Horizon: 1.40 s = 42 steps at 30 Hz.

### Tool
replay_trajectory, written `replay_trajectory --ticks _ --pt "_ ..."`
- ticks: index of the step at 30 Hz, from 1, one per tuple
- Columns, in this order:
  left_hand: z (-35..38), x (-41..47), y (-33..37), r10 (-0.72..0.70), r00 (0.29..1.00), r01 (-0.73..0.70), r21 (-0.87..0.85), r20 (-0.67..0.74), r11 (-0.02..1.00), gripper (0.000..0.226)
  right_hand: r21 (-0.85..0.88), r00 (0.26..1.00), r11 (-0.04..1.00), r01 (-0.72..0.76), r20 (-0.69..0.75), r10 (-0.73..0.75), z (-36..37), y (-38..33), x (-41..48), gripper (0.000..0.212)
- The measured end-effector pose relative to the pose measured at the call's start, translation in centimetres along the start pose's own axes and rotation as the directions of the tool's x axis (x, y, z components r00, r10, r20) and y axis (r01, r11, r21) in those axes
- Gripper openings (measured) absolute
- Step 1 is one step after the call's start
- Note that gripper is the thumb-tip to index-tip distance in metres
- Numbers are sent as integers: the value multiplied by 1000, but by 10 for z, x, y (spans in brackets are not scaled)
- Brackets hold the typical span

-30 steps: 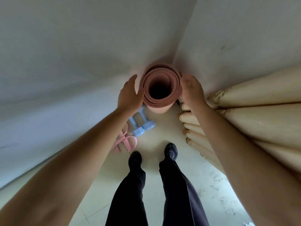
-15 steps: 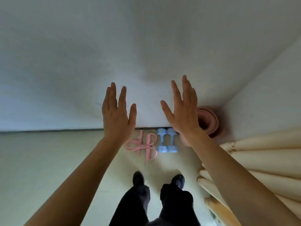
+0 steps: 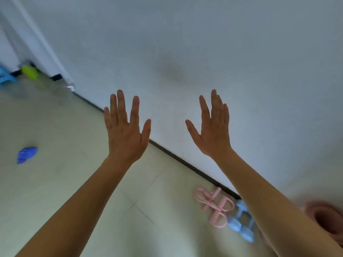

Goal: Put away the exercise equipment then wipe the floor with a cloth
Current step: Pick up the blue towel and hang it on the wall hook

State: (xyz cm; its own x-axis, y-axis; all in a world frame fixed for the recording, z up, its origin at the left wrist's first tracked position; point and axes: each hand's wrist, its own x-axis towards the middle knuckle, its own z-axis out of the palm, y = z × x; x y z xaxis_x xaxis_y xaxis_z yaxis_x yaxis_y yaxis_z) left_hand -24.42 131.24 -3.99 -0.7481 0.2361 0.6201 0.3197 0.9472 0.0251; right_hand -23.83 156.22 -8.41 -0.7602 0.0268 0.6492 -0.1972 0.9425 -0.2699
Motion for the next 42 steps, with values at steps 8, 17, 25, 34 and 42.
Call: replay_trajectory --ticks 8,17,25,34,42 --pt "-143 -118 -282 -285 957 291 233 -58 928 67 140 972 968 210 77 -222 92 -297 27 76" --pt "-188 -197 -490 -536 844 514 332 -31 790 67 251 859 868 429 185 -478 205 -508 43 77" --pt "-154 -194 -669 -606 795 534 440 32 722 68 349 797 818 458 246 -552 364 -663 106 79" --pt "-185 -154 -881 -650 754 597 518 -99 613 66 492 695 702 515 240 -678 488 -886 187 77" --pt "-171 -193 -1096 -712 697 643 512 -84 570 67 445 598 661 605 294 -746 622 -1051 207 78"
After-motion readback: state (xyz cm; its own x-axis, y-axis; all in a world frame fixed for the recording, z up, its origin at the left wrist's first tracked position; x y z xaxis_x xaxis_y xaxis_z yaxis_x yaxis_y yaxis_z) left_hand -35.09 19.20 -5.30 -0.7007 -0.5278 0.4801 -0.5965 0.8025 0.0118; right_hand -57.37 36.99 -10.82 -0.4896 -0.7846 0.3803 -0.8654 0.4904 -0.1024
